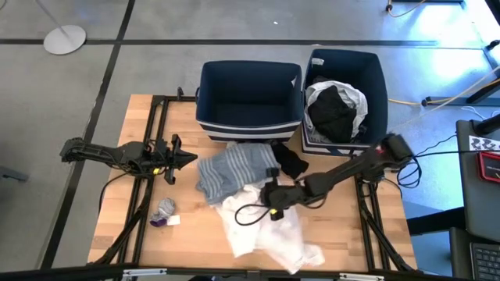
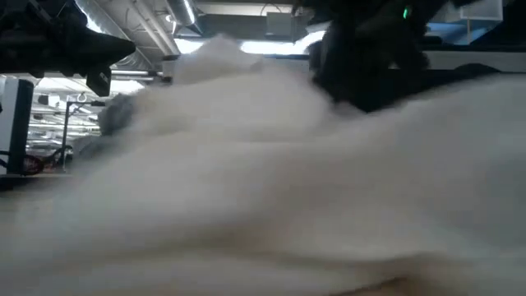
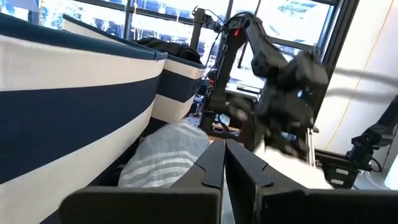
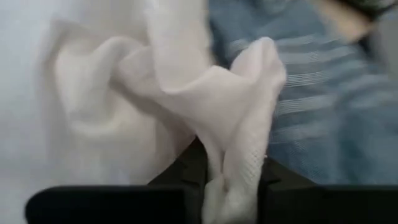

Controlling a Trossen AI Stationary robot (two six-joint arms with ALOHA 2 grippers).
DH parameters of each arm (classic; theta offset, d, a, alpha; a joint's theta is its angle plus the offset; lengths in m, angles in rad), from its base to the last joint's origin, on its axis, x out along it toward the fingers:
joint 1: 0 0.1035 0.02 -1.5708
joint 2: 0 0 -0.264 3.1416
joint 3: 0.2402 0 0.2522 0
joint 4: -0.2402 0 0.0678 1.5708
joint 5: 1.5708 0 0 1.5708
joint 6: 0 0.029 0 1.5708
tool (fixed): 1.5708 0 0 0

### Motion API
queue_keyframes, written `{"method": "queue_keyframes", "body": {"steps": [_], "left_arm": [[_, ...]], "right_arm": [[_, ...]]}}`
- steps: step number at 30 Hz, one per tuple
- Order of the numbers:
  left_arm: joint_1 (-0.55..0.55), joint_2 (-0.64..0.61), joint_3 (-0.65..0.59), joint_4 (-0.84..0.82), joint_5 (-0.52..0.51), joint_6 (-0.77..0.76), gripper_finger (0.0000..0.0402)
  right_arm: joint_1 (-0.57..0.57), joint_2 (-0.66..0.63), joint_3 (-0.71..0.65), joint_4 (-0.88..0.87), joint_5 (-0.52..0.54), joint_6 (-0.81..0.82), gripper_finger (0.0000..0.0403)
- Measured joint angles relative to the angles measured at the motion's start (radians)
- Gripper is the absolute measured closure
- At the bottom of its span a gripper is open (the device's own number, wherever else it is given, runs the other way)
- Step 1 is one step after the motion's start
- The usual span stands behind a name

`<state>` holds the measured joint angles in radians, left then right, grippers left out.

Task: Sort clothes
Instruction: Put the white polo into the left blue laundry organizer

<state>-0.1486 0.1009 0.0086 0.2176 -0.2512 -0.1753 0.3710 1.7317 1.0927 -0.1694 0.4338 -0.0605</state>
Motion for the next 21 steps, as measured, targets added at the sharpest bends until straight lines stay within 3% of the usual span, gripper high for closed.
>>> {"method": "queue_keyframes", "body": {"steps": [7,15,21], "left_arm": [[0.000,0.000,0.000,0.000,0.000,0.000,0.0398],[0.000,0.000,0.000,0.000,0.000,0.000,0.0398],[0.000,0.000,0.000,-0.002,0.000,0.000,0.0398]], "right_arm": [[0.002,-0.212,0.000,-0.086,0.102,-0.059,0.0369],[0.002,-0.420,0.007,-0.070,0.167,-0.147,0.0355],[0.002,-0.508,0.073,-0.070,0.194,-0.178,0.0358]]}}
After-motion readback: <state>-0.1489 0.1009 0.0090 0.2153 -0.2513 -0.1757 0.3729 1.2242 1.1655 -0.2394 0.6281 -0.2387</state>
